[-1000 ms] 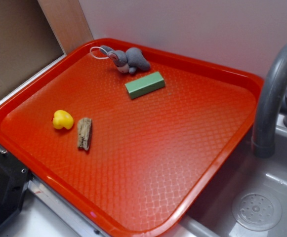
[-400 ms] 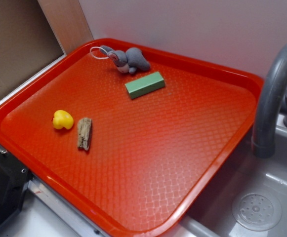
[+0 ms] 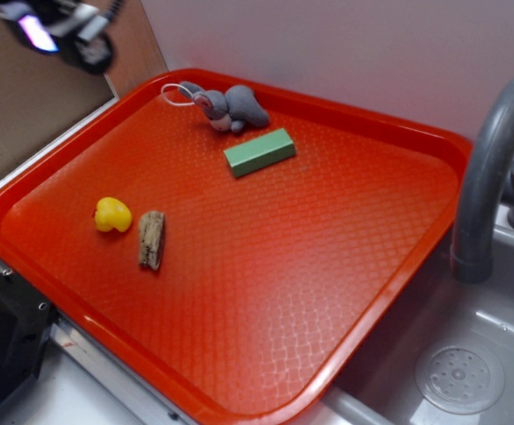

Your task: Grab the green block.

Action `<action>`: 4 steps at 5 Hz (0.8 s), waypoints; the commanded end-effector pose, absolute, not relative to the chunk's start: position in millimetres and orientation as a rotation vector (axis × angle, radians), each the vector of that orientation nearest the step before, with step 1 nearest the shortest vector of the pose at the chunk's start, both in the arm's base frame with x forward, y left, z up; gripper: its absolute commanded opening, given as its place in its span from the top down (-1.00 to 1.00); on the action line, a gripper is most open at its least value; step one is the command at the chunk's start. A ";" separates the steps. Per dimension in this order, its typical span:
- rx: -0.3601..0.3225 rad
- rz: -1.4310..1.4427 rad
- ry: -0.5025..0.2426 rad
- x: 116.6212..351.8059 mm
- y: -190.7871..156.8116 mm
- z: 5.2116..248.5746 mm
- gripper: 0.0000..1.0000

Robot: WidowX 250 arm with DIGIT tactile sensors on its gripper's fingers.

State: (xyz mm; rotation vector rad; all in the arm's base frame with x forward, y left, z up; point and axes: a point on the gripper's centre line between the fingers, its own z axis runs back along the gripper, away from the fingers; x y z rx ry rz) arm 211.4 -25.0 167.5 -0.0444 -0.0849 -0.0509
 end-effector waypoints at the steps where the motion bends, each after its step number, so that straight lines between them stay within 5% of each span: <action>1: -0.017 -0.180 -0.176 281.0 -38.4 136.4 -1.00; 2: 0.012 -0.267 -0.190 305.9 -44.3 111.8 -1.00; 4: -0.007 -0.351 -0.101 325.8 -56.2 60.5 -1.00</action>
